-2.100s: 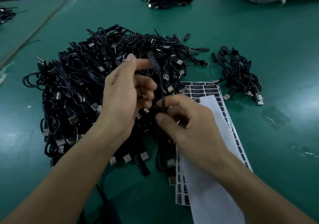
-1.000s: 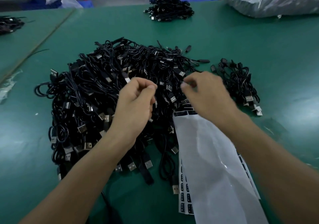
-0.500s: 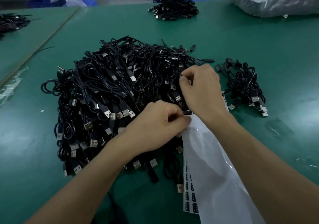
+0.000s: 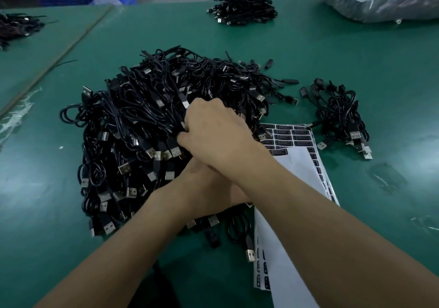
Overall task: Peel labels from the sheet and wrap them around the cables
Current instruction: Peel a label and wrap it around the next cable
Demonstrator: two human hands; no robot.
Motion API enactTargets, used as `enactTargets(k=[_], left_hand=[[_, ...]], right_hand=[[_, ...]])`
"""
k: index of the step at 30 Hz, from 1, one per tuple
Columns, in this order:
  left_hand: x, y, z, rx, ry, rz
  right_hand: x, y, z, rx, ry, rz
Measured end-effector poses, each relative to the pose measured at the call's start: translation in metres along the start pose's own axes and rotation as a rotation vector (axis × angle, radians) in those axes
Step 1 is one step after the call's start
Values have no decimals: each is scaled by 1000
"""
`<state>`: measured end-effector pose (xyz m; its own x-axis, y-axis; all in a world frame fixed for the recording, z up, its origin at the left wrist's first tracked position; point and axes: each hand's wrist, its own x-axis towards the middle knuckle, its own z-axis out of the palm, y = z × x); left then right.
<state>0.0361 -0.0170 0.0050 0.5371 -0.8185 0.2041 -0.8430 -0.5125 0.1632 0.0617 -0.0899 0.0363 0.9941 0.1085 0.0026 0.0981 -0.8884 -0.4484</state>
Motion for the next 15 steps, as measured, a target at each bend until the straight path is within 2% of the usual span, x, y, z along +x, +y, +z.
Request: enactTargets(k=[2,4,7,9,11,13,15], left_hand=[[-1,-1,4,-92,-20,-28],[-2,-2,6,-221,-131,-170],[1,-2,9,-368,-87,-278],[1,-1,8,-451,-54,-313],[0,-3,7,-513,-10,-321],[3,-3,5,-588,59,-361],[6,-3,3,-842,178,-477]], right_hand=[[-2,4,-1,77,47,-17],[-6,12,-7,208,145,-28],[-16,26,-23,449,317,11],[-23,40,-32,655,351,92],[-33,53,-38,874,299,141],[-47,65,-41,1008,172,146],[-61,74,-40,1022,6,119]])
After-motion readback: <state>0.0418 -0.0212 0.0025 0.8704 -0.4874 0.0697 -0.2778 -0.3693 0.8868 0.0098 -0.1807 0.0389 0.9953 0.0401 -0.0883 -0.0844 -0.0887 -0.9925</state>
